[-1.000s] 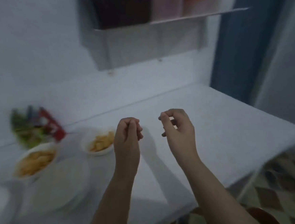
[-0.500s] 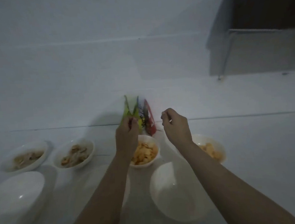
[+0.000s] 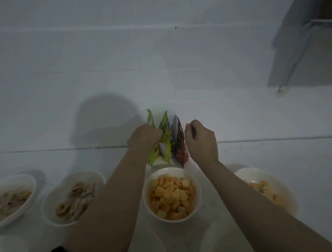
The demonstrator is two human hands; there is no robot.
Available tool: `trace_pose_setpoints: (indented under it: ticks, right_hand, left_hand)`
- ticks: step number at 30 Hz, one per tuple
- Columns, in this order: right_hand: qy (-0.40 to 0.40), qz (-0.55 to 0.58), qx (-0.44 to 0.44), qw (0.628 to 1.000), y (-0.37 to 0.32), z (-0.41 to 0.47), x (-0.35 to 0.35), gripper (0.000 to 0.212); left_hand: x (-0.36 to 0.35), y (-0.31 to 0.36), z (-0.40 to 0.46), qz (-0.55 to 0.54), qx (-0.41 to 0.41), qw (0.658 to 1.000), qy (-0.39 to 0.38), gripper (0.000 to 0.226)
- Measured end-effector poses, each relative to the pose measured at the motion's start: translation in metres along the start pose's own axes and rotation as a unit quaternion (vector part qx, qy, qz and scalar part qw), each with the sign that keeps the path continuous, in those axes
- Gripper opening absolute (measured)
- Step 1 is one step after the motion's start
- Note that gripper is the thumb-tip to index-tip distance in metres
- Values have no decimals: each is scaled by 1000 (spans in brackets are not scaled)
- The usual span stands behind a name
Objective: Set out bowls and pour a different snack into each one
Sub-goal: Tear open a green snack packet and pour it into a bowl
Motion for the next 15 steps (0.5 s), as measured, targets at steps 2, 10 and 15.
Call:
trace_pose_setpoints:
  ticks: [2, 10, 15]
  right_hand:
    - [2, 10, -3, 1000, 4, -2, -3, 33]
    - [22, 50, -4, 998, -7, -8, -8, 36]
    - [40, 101, 26, 994, -40, -21, 21, 36]
  left_hand:
    - [0, 1, 2, 23, 3, 1000, 11, 18]
    - [21, -24, -7, -16, 4, 995, 102, 17]
    - [57, -25, -72, -117, -37, 963, 240, 28]
Point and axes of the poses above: each hand's wrist, its own z-axis towards the middle knuckle, its own x-axis out of the back of the hand, y = z × x, the point moved 1 cm from there along z, towards the middle knuckle, and after that the axes turned 6 degrees about y, right-handed, at the moved point
